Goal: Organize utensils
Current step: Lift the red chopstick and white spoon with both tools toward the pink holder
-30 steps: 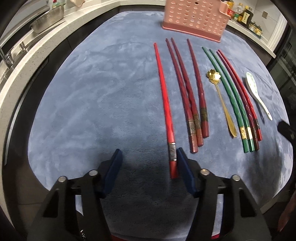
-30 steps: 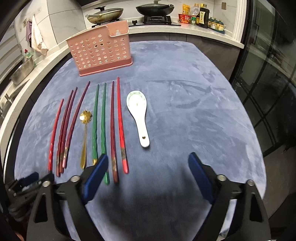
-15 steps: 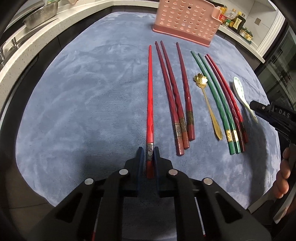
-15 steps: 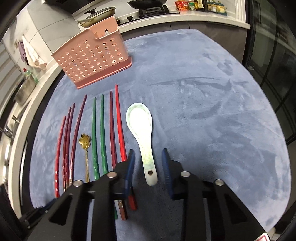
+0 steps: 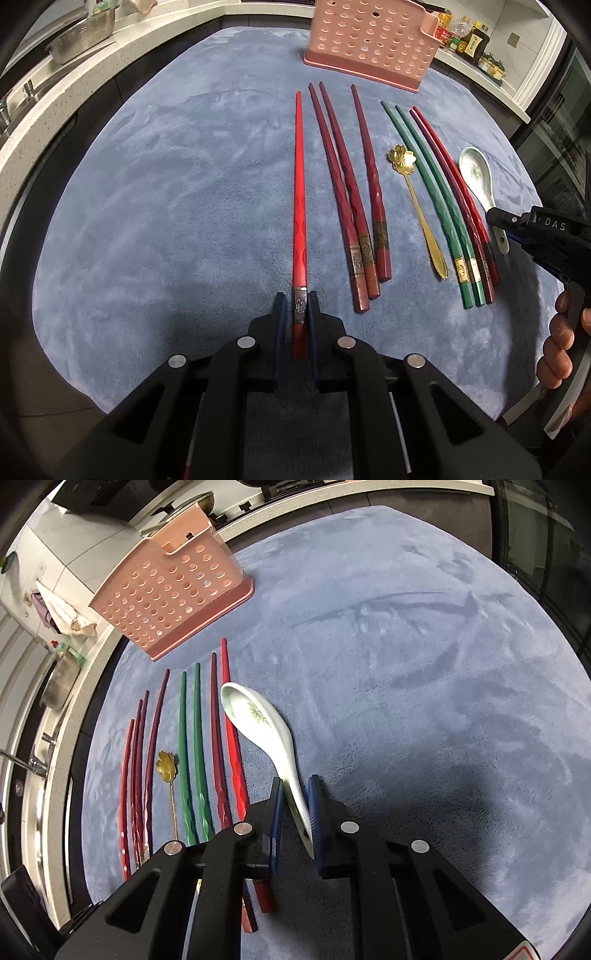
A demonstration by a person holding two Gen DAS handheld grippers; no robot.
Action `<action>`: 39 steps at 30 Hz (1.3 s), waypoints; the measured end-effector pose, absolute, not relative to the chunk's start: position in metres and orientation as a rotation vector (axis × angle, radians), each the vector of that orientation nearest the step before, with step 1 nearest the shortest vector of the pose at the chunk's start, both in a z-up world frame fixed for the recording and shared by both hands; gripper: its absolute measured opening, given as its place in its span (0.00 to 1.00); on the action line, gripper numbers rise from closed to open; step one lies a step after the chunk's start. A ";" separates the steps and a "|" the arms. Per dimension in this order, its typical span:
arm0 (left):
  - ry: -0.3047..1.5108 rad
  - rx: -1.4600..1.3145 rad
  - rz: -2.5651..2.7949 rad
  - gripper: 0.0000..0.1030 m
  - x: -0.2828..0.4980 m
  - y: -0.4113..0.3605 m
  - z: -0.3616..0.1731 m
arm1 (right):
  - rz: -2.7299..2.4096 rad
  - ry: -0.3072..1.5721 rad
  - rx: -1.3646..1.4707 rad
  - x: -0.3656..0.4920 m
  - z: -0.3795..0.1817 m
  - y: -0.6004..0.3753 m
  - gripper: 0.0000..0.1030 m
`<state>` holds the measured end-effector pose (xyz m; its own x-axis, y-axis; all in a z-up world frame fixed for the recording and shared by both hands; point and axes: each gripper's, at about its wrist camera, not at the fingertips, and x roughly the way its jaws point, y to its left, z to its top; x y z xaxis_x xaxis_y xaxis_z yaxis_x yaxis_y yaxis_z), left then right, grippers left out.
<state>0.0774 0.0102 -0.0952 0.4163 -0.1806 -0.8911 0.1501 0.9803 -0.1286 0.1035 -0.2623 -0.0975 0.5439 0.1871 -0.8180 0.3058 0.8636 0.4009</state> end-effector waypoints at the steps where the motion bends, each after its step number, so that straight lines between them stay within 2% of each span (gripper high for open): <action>1: 1.120 -0.029 -0.207 0.11 0.077 0.010 -0.095 | -0.073 1.004 0.546 0.103 -0.098 -0.262 0.12; 9: 1.106 -0.060 -0.219 0.11 0.075 0.014 -0.096 | -0.074 0.991 0.497 0.101 -0.097 -0.258 0.11; 16: 1.069 -0.075 -0.243 0.07 0.069 0.020 -0.084 | -0.114 0.979 0.363 0.092 -0.072 -0.243 0.08; 28: 0.852 -0.068 -0.234 0.07 0.065 0.031 0.002 | -0.135 0.895 0.343 0.074 -0.016 -0.250 0.07; 39: 0.645 -0.066 -0.214 0.07 0.133 0.035 0.090 | -0.094 0.811 0.353 0.089 0.028 -0.256 0.07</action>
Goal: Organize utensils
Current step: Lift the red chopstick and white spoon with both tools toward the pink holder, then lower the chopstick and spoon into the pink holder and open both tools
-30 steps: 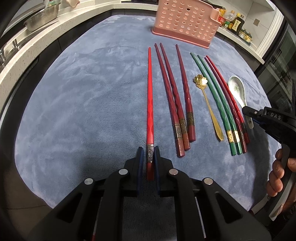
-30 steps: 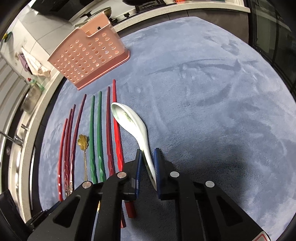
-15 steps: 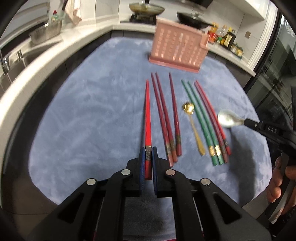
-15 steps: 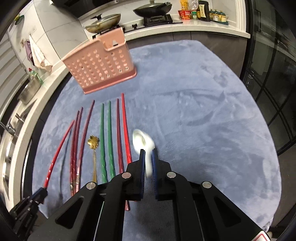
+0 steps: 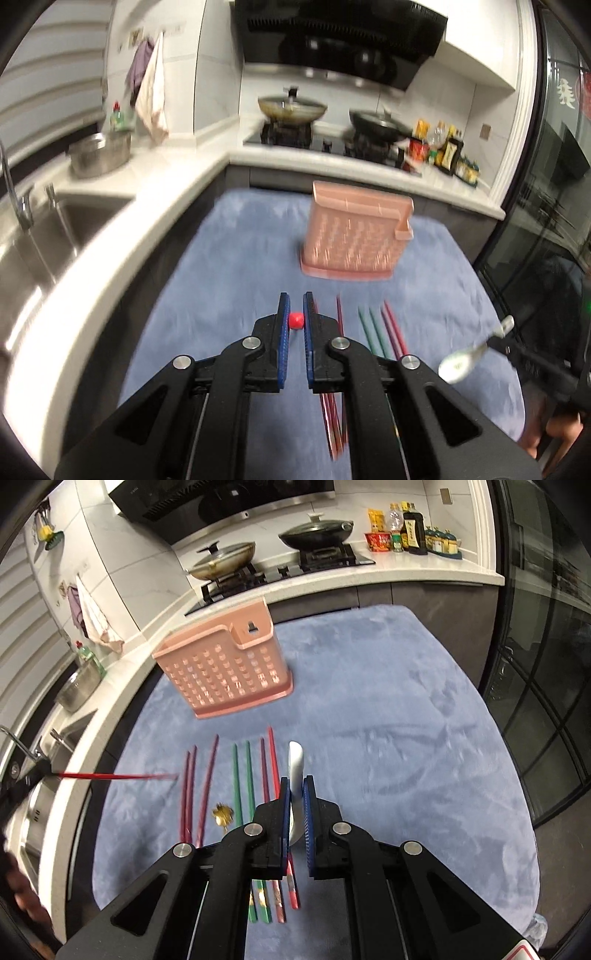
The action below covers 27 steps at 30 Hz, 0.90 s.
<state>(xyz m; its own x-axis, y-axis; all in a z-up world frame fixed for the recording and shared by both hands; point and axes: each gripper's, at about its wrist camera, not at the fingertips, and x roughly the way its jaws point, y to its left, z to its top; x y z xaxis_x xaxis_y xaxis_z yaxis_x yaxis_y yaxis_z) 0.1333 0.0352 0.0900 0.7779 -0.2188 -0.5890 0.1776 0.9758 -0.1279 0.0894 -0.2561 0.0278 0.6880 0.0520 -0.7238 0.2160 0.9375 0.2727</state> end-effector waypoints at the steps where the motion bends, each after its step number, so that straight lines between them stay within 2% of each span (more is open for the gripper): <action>1: 0.626 -0.067 -0.213 0.07 0.140 0.036 0.099 | -0.090 0.805 0.354 0.092 0.031 -0.257 0.07; 17: 0.330 -0.171 -0.300 0.07 0.228 0.019 0.249 | -0.016 0.673 0.391 0.197 0.106 -0.280 0.07; 23: 0.235 -0.193 -0.296 0.07 0.262 0.006 0.263 | -0.011 0.648 0.400 0.252 0.118 -0.282 0.07; 27: 0.244 -0.188 -0.274 0.07 0.288 -0.001 0.253 | -0.017 0.646 0.381 0.281 0.115 -0.281 0.07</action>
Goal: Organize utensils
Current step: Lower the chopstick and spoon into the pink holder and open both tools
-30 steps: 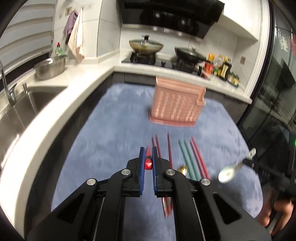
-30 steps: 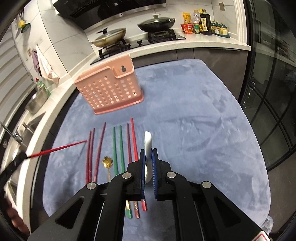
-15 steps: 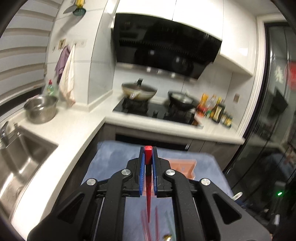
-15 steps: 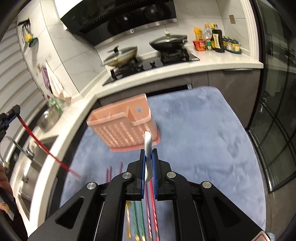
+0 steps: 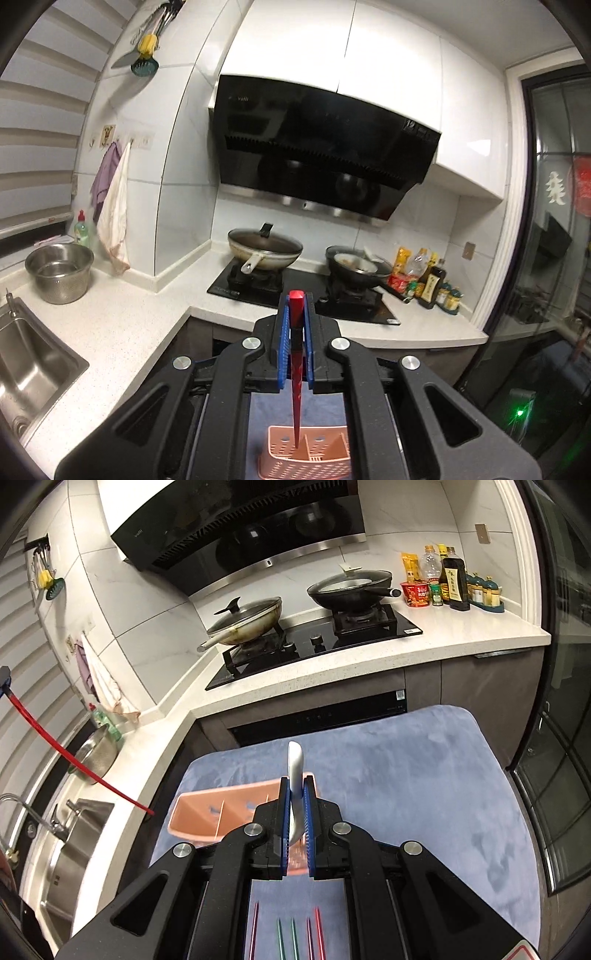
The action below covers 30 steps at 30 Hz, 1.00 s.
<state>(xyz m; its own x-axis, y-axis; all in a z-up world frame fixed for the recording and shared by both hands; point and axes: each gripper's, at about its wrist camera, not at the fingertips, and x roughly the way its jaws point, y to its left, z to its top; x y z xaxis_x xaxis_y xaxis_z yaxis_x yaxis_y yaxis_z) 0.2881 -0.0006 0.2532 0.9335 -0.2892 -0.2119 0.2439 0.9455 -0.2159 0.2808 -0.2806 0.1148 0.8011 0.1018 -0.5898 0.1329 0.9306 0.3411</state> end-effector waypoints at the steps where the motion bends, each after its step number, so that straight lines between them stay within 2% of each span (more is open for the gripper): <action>1: 0.257 -0.195 -0.277 0.07 0.296 -0.001 0.247 | -0.016 0.650 0.383 0.288 0.111 -0.281 0.07; 17: 0.459 -0.210 -0.238 0.07 0.362 -0.009 0.147 | -0.028 0.791 0.365 0.342 0.037 -0.273 0.08; 21: 0.485 -0.210 -0.230 0.07 0.367 -0.009 0.135 | -0.036 0.791 0.343 0.344 0.031 -0.269 0.10; 23: 0.498 -0.217 -0.231 0.08 0.369 -0.007 0.131 | -0.047 0.787 0.339 0.344 0.031 -0.269 0.17; 25: 0.500 -0.227 -0.219 0.08 0.367 -0.005 0.129 | -0.039 0.784 0.350 0.344 0.032 -0.270 0.17; 26: 0.501 -0.231 -0.213 0.10 0.366 -0.003 0.129 | -0.041 0.783 0.355 0.343 0.033 -0.272 0.17; 30: 0.501 -0.255 -0.191 0.33 0.359 0.006 0.130 | -0.040 0.770 0.375 0.333 0.042 -0.275 0.18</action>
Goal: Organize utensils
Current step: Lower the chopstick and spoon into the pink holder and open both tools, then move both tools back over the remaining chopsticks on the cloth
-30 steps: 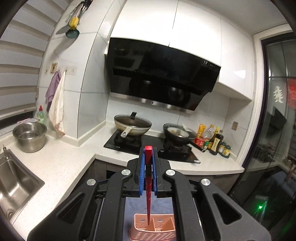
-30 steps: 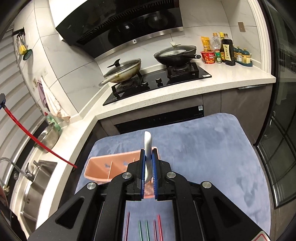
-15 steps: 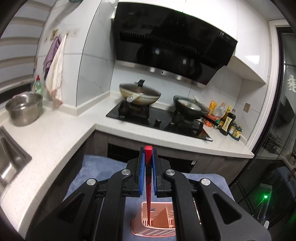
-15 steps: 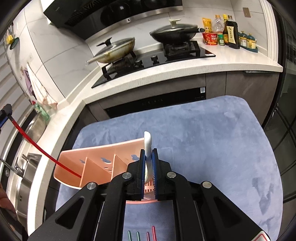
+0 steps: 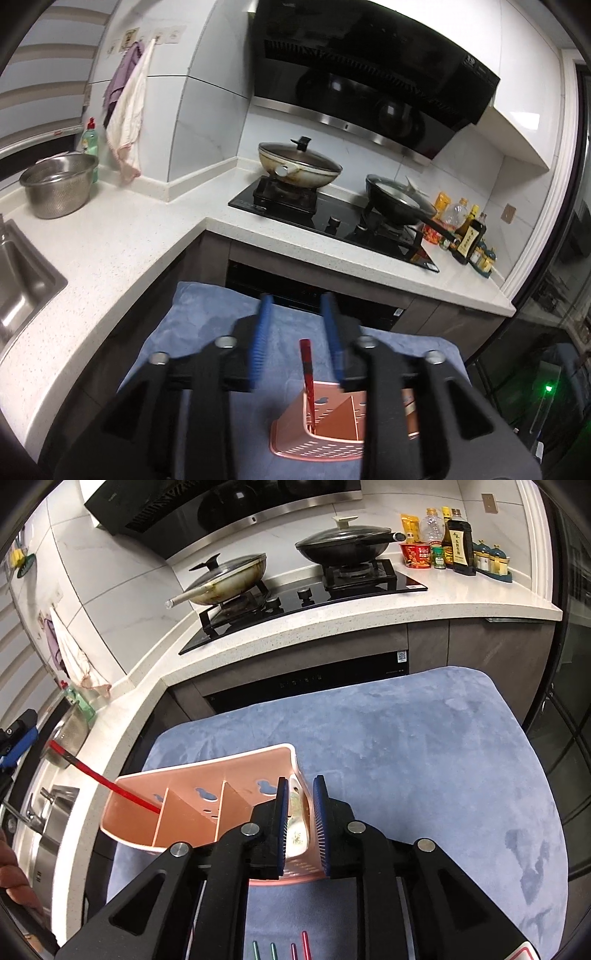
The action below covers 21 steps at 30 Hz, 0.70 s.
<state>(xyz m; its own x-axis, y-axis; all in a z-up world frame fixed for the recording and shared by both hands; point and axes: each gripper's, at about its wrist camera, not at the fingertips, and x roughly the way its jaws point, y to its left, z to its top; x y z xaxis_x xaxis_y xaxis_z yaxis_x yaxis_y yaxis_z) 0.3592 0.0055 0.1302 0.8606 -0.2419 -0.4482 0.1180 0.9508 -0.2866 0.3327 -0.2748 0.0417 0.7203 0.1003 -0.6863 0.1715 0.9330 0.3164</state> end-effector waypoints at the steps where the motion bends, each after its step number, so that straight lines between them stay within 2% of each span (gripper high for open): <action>1: 0.497 -0.259 -0.183 0.34 0.356 0.008 0.132 | -0.035 0.766 0.378 0.328 0.044 -0.275 0.19; 4: 0.494 -0.265 -0.172 0.38 0.340 0.016 0.135 | -0.019 0.755 0.370 0.310 0.052 -0.273 0.25; 6: 0.498 -0.260 -0.157 0.45 0.327 0.021 0.134 | -0.005 0.749 0.360 0.293 0.056 -0.269 0.29; 8: 0.514 -0.254 -0.140 0.47 0.310 0.028 0.128 | 0.002 0.750 0.355 0.274 0.056 -0.267 0.32; 14: 0.620 -0.184 -0.119 0.48 0.254 0.037 0.086 | -0.019 0.798 0.314 0.205 0.033 -0.256 0.38; 21: 0.793 -0.144 -0.117 0.50 0.185 0.043 0.015 | -0.066 0.913 0.361 0.130 -0.019 -0.257 0.39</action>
